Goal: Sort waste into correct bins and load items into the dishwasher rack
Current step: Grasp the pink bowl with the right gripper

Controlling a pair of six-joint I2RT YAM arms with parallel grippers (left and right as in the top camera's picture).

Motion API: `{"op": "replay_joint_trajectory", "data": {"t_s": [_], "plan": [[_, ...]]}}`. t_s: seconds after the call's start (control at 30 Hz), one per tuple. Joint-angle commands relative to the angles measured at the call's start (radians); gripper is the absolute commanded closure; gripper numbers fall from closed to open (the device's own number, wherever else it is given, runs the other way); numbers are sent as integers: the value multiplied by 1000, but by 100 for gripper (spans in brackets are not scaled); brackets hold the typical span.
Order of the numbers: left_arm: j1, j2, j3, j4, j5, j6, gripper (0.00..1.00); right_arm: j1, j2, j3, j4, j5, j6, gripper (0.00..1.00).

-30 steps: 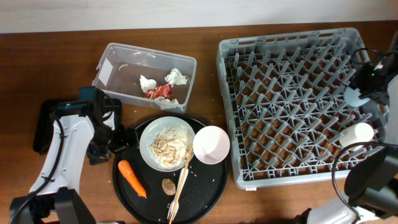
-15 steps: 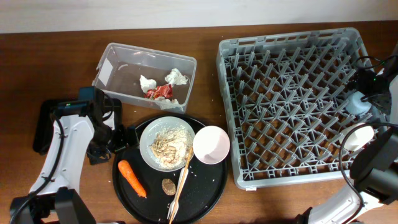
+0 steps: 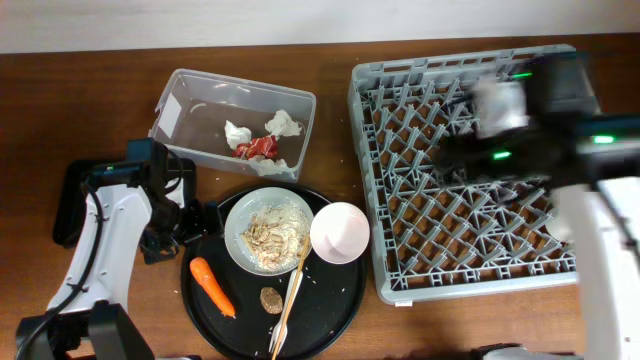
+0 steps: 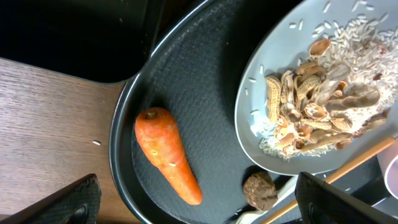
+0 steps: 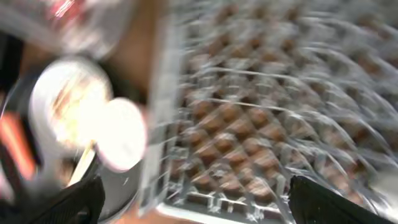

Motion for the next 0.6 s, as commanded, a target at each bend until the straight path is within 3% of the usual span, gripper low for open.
{"op": "replay_joint_trajectory", "data": {"t_s": [0.0, 0.2, 0.5, 0.57], "plan": [[5, -3, -2, 1, 10, 16, 1, 206, 64, -6, -7, -6, -93, 4], [5, -3, -2, -2, 10, 16, 1, 430, 338, -6, -5, 50, -112, 11], [5, -3, -2, -2, 10, 16, 0, 441, 638, -6, 34, 96, -141, 14], [5, -3, -2, -2, 10, 16, 1, 441, 680, -6, 34, 99, -141, 20]]}}
